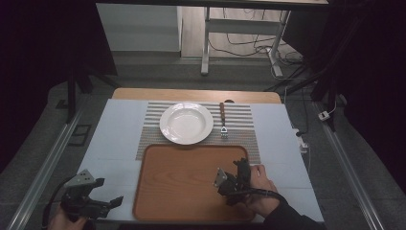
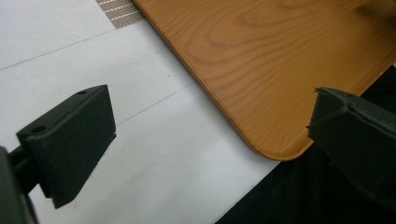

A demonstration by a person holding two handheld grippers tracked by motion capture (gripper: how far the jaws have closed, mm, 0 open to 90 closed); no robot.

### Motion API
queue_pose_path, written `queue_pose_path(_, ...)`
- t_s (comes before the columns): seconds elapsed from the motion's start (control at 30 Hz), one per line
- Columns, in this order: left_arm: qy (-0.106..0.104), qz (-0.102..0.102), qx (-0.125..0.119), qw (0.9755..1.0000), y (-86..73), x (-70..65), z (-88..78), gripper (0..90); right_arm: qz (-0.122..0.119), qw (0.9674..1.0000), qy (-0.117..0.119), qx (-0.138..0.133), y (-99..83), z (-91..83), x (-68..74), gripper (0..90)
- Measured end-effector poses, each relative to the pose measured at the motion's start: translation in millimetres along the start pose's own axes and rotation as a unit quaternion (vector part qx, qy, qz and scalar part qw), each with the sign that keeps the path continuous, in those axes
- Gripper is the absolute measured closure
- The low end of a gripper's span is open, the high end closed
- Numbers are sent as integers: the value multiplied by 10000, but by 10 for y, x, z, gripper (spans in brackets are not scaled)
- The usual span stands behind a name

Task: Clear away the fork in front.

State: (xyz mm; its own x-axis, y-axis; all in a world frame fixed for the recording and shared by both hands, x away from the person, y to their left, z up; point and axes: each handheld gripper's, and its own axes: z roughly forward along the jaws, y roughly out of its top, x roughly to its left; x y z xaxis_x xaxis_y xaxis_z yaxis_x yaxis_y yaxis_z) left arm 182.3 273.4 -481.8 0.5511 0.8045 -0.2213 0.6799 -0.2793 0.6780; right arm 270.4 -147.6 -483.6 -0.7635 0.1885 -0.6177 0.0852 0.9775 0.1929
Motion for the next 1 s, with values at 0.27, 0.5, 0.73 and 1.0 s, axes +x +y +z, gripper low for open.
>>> queue_pose_path(0.27, -13, -1, 4, 10000, 0, 0, 2, 7, -222, 9997, -32, -2, 87, 71, -36, 180)
queue_pose_path(0.5, -4, 1, 6, 10000, 1, 0, 3, 7, -353, 9989, -268, 150, 144, 196, -138, 289)
queue_pose_path(0.73, -6, 4, 8, 10000, 2, 2, 4, 7, -99, 9992, -365, -142, 149, 347, -297, 333)
queue_pose_path(1.0, -27, 0, 9, 10000, 1, 5, 3, 7, 6, 9991, -414, -74, 156, 451, -496, 373)
